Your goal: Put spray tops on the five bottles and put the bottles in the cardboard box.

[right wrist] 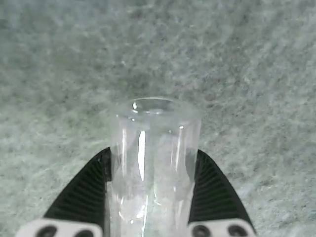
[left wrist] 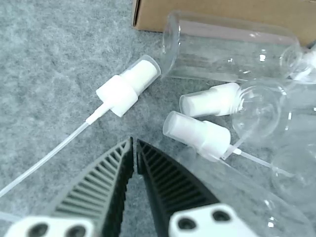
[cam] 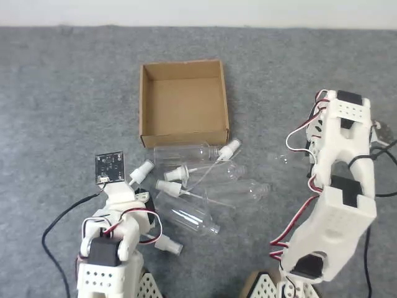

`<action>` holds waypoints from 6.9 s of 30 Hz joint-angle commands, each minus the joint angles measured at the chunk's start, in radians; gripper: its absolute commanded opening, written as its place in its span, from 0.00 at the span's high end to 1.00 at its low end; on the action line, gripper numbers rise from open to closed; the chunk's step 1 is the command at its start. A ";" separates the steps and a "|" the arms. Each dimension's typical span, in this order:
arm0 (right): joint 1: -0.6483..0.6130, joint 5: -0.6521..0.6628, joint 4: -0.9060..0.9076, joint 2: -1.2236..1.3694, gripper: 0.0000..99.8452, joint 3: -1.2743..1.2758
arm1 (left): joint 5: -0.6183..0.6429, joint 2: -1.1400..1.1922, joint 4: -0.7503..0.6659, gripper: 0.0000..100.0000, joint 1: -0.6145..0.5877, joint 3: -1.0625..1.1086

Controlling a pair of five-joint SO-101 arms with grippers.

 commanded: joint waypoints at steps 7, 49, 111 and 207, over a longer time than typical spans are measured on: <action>-0.033 -0.005 -0.008 -0.018 0.79 -0.011 | -0.005 -0.018 0.005 0.99 0.000 -0.010; -0.056 0.825 0.054 -0.360 0.99 -0.009 | -0.005 -0.018 0.005 0.99 0.000 -0.010; -0.259 2.595 0.166 -0.239 0.71 0.169 | -0.005 -0.018 0.005 0.99 0.000 -0.010; -0.248 1.958 -0.131 -0.151 0.85 0.172 | -0.005 -0.018 0.005 0.99 0.000 -0.010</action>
